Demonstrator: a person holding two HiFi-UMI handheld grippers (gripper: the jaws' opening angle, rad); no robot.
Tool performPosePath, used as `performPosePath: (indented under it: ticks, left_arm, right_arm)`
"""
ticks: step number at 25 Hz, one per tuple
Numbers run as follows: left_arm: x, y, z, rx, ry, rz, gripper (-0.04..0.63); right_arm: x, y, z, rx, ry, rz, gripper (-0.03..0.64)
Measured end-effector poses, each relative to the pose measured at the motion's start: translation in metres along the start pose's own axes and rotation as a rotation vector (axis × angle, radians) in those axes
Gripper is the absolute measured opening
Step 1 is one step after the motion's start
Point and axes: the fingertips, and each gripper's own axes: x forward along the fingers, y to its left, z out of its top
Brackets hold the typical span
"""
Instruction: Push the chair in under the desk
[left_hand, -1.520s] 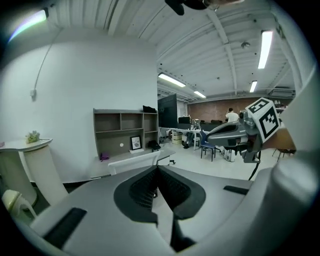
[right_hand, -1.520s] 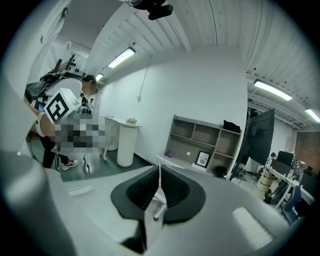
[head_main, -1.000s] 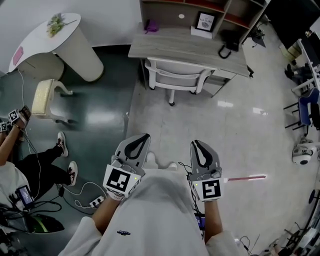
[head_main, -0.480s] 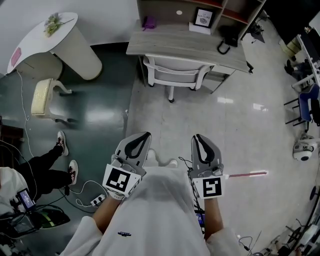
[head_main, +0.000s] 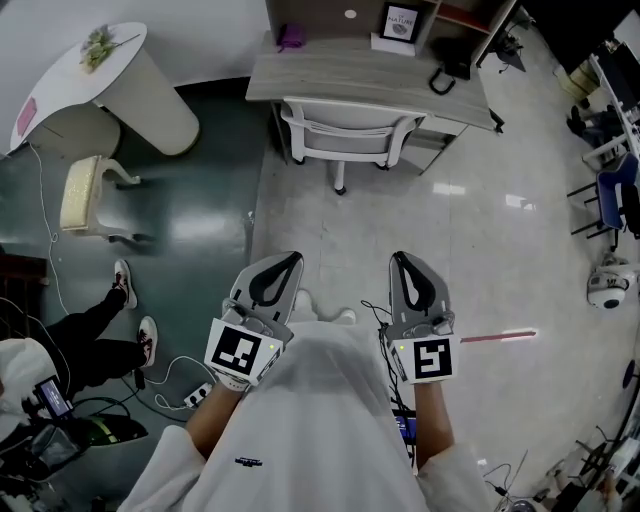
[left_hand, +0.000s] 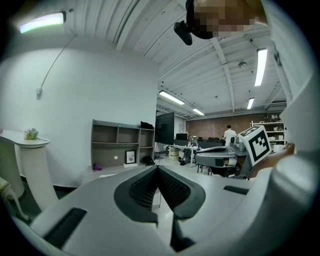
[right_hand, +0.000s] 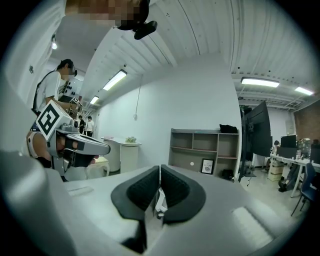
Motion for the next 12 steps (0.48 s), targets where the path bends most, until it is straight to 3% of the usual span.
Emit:
performPosePath:
  ticks: [12]
  left_arm:
    - [0.0007, -0.0093, 0.0046, -0.012, -0.012, 0.009, 0.006]
  right_arm:
    - [-0.0078, -0.0075, 0.0036, -0.003, -0.004, -0.016, 0.012]
